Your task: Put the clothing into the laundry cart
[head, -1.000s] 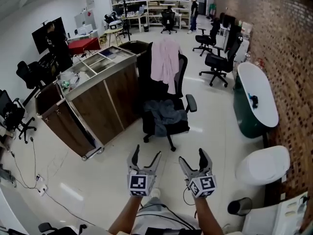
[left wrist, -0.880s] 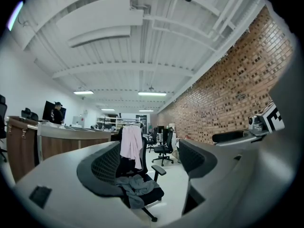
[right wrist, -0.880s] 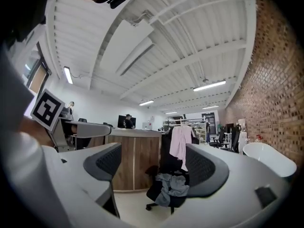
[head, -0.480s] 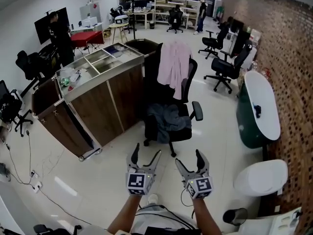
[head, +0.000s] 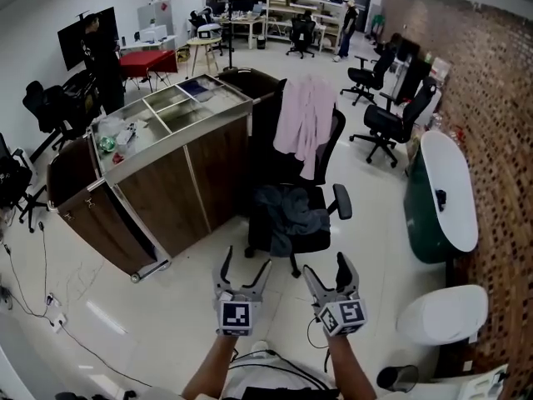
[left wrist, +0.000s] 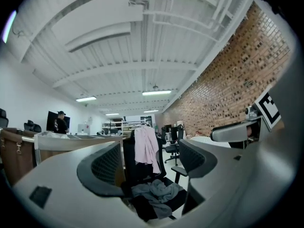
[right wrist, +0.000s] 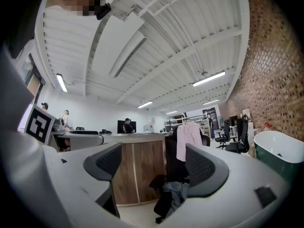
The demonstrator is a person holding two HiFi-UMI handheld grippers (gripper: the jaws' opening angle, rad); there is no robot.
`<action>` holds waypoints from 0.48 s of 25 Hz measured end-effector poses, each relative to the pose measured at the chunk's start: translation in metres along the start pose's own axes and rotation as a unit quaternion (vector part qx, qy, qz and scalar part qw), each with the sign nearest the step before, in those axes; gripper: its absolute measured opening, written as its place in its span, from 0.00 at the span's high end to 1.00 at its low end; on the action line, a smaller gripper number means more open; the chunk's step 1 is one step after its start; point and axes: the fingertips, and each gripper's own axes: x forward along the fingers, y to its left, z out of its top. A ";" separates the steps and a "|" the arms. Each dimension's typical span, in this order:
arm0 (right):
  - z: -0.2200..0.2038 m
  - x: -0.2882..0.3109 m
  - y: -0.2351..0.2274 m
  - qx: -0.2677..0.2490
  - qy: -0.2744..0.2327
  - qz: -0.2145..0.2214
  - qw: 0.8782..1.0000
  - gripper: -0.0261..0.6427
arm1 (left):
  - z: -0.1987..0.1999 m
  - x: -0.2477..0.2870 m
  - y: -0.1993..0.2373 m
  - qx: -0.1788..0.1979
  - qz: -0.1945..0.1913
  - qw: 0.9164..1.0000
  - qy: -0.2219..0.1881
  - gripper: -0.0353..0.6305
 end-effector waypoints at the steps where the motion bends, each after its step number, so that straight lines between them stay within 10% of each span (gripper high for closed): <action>1: 0.004 0.005 -0.001 0.001 -0.005 -0.003 1.000 0.32 | 0.003 0.004 0.005 -0.009 0.003 1.000 -0.002 0.38; 12: 0.007 0.032 -0.041 0.062 -0.013 -0.039 0.997 0.32 | -0.026 0.051 0.012 -0.026 -0.025 0.999 0.013 0.39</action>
